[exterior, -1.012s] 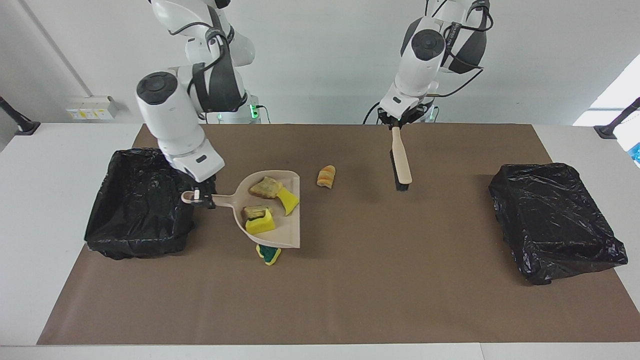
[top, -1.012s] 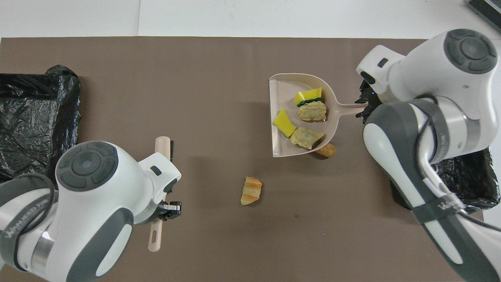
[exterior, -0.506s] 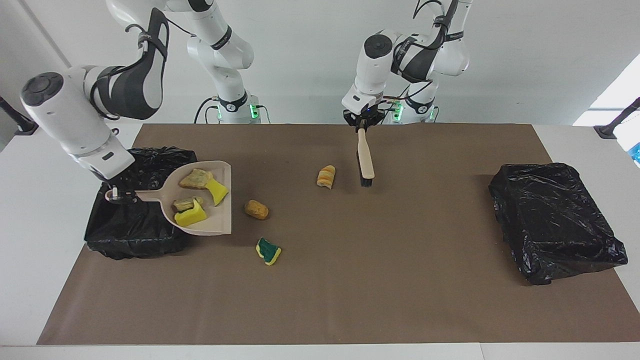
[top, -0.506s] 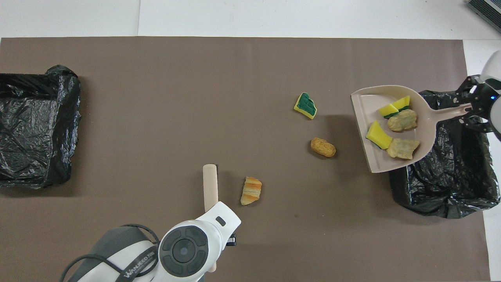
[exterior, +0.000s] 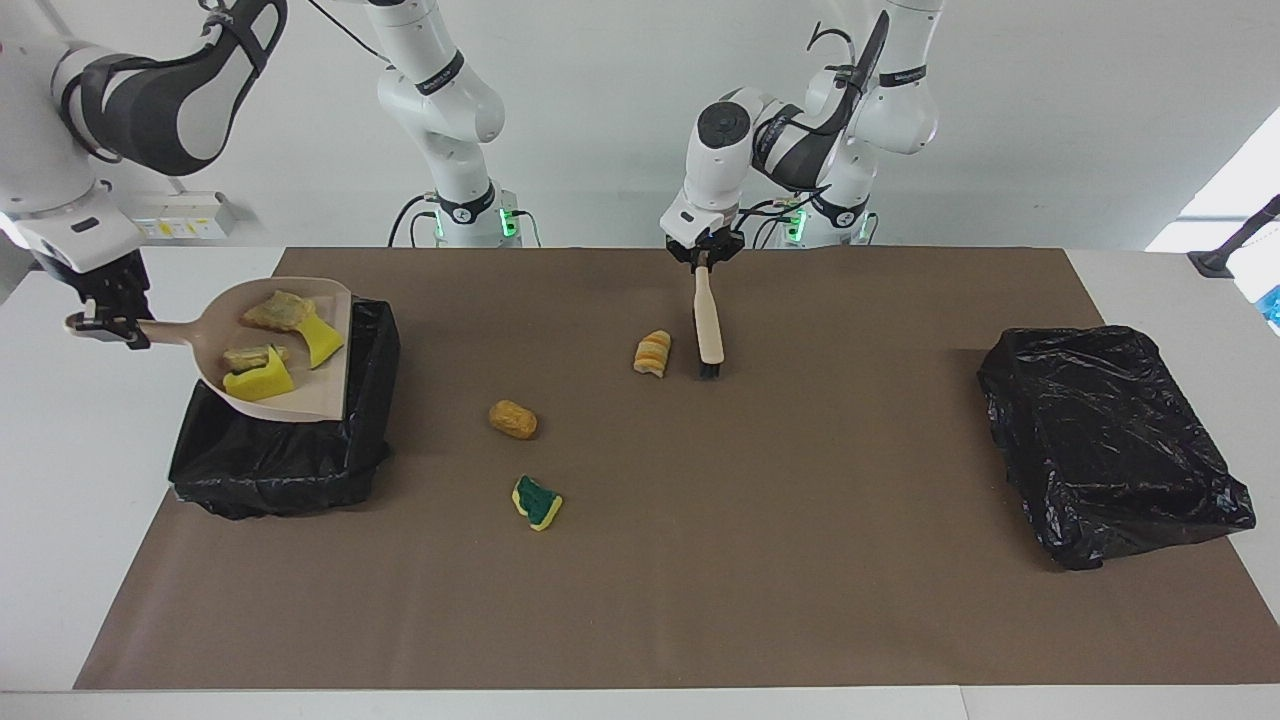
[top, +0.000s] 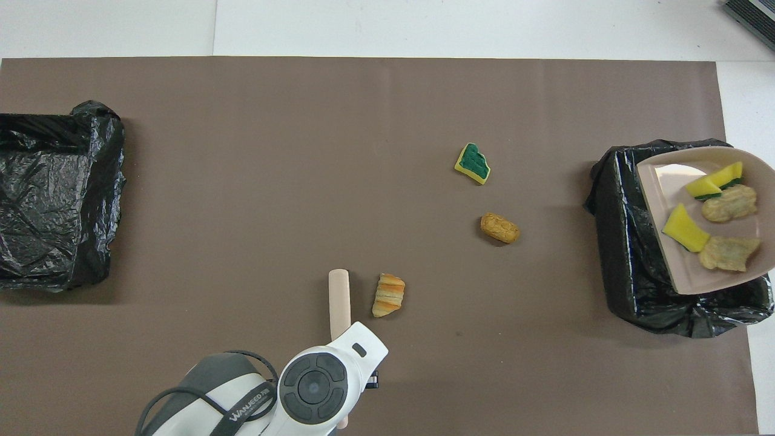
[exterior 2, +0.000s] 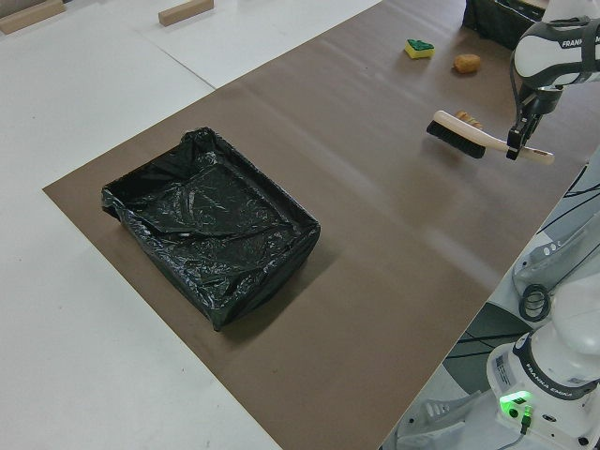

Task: Sweep and dump trash in bin
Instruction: 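Tip the dustpan over the bin with the right gripper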

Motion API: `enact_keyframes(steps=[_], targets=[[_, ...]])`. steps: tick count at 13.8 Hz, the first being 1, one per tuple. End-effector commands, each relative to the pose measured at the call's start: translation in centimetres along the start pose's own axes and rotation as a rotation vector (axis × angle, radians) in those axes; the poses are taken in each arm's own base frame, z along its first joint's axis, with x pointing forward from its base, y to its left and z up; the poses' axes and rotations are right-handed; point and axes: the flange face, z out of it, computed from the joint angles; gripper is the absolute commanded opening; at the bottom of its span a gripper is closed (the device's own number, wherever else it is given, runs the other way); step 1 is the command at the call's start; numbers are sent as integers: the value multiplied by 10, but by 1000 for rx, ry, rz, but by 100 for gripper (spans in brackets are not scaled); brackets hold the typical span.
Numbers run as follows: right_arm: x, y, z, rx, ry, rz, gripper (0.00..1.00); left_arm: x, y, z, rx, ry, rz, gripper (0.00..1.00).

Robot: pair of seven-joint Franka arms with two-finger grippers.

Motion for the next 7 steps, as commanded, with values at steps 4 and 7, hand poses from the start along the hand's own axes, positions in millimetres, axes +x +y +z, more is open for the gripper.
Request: enact_keyframes(steps=[4,7], targets=[[30,-31,14,33,-382,73,0,1,3,10,-36,13,-28,0],[30,-39,13,51,-462,111,0,4,4,15,-40,17,-33,0]])
